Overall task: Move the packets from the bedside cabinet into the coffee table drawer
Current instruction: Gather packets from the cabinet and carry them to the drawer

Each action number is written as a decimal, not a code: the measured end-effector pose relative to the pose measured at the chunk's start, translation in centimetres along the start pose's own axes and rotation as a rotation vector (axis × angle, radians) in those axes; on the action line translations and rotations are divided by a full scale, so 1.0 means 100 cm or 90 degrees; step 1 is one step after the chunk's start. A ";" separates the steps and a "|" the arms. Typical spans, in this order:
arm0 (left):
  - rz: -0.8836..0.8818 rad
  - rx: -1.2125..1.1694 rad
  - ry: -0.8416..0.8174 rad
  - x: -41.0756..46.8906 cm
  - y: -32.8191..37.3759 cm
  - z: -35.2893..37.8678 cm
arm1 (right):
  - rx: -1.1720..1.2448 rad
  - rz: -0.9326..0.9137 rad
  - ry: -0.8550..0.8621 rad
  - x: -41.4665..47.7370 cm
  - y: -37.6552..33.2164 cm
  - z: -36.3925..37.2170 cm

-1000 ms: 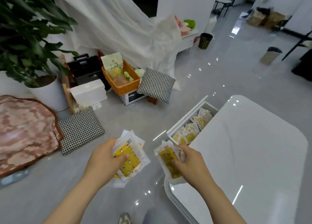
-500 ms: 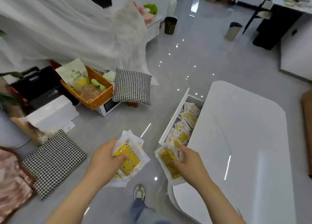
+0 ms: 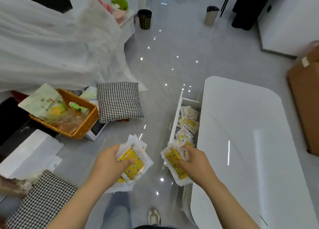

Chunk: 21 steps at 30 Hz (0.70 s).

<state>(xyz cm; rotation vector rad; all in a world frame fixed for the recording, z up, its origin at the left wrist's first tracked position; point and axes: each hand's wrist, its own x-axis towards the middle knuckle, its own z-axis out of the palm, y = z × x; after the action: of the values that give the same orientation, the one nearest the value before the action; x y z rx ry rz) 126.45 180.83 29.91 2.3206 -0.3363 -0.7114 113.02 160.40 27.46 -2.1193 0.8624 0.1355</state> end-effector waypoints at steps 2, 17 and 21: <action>0.016 0.020 -0.028 0.031 0.003 -0.010 | 0.008 0.032 0.023 0.017 -0.006 0.005; 0.198 0.141 -0.276 0.224 0.054 -0.072 | 0.089 0.287 0.254 0.090 -0.071 0.034; 0.220 0.145 -0.351 0.258 0.078 -0.055 | 0.117 0.310 0.295 0.105 -0.070 0.025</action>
<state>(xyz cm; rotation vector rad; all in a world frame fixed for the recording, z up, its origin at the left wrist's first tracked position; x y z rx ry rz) 150.31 167.24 28.29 2.1476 -1.0858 -1.1721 125.82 159.53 26.50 -1.7560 1.5936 -0.1865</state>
